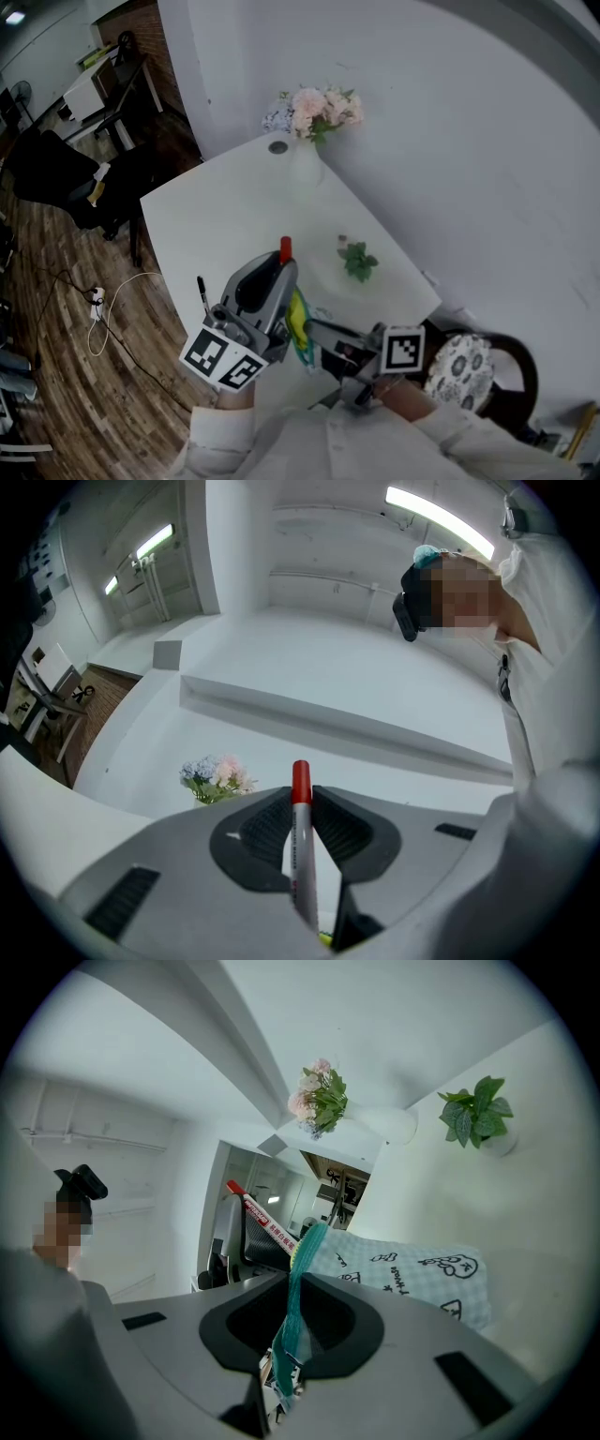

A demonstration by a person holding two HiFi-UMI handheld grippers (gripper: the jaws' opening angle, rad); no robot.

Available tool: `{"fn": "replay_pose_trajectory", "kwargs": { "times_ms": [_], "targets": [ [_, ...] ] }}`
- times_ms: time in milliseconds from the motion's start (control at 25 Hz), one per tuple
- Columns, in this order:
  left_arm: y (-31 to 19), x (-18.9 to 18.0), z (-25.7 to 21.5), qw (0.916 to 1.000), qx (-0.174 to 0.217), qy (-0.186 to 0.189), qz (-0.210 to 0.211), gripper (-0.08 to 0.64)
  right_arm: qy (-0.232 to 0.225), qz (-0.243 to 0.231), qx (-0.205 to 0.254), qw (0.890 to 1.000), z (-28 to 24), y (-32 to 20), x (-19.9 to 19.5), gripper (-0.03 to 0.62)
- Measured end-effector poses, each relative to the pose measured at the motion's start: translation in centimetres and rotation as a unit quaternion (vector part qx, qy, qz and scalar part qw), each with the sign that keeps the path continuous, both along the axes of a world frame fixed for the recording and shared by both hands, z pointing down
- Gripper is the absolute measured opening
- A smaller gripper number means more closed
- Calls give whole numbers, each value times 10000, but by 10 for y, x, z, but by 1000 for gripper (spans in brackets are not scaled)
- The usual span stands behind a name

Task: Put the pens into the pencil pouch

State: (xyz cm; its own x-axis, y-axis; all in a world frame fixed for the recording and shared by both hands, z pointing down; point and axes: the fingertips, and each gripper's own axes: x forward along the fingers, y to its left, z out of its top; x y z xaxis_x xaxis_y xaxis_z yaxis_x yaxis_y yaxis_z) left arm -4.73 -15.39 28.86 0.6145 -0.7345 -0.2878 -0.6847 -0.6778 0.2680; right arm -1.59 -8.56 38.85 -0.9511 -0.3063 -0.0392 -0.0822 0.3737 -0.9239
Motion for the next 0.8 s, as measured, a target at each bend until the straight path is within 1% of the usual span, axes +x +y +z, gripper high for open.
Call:
{"fn": "replay_pose_trajectory", "kwargs": {
  "times_ms": [280,800],
  "targets": [
    [-3,10,11,9994,-181,-79,270,66,10,54,-62,10000,3,-4,4,43],
    [1,0,24,9987,-422,-225,148,66,47,109,-44,9999,4,-5,5,43]
  ]
}}
